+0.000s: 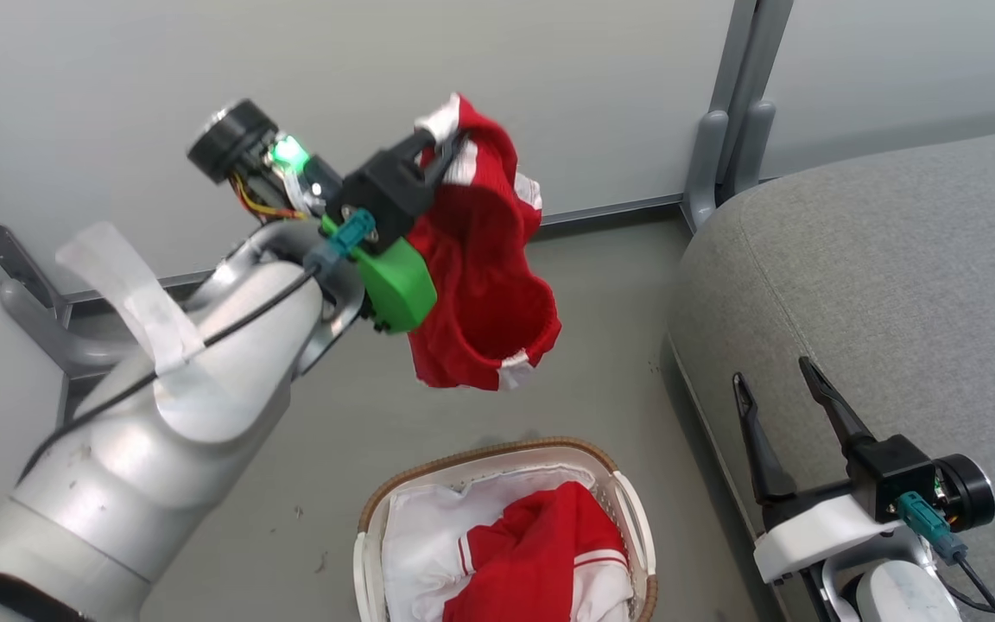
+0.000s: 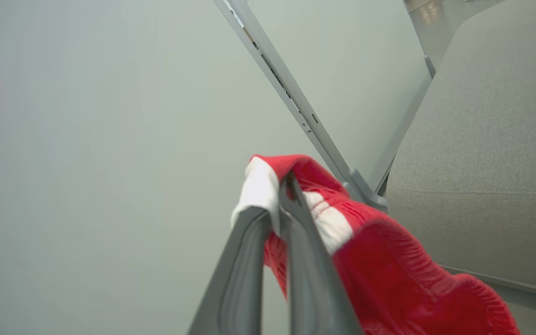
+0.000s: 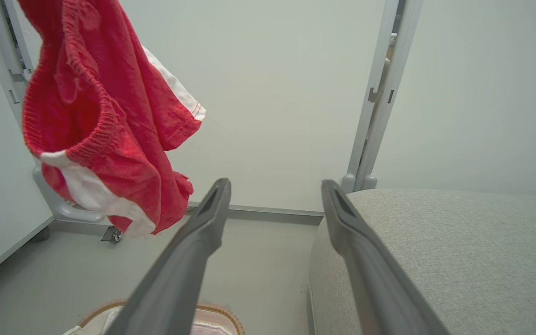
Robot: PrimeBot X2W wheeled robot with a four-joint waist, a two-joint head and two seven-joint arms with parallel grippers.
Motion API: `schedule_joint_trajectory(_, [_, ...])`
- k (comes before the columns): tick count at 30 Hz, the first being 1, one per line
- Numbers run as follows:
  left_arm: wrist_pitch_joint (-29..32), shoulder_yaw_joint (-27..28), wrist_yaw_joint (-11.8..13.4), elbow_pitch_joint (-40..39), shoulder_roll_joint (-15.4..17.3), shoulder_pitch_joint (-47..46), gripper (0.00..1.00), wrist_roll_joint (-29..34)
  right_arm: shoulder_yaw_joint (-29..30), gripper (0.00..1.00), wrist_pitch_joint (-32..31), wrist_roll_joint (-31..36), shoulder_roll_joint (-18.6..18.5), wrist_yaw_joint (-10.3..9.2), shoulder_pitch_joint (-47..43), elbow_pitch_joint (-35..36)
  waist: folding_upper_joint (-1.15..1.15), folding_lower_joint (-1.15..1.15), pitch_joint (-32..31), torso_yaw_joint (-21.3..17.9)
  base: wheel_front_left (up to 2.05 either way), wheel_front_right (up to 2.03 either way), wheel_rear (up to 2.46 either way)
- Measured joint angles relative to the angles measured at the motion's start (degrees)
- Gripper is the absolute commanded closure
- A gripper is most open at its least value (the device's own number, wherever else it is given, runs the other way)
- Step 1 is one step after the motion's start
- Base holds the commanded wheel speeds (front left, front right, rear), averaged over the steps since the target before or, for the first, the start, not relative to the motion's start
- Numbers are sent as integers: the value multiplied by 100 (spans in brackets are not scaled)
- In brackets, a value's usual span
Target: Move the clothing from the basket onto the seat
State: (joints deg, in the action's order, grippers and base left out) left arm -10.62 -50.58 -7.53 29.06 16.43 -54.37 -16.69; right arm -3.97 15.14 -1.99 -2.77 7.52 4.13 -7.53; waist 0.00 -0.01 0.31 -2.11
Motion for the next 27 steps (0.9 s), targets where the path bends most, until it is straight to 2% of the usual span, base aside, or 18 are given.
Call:
schedule_joint_trajectory(12, [45, 30, 51, 177, -223, -449, 100, -119, -632, 0, 0, -188, 0, 0, 397, 14, 0, 0, -39, -70, 0, 0, 0])
schedule_joint_trajectory(19, [78, -22, 90, 204, -368, -511, 100, -151, -1048, 0, 0, -681, 0, 0, 1028, 188, 0, 0, -39, -40, 0, 0, 0])
schedule_joint_trajectory(27, [87, -136, 99, 156, -534, -554, 100, -179, -1594, 0, 0, -793, -3, 0, 1806, -960, 0, 0, -36, 78, 0, 0, 0])
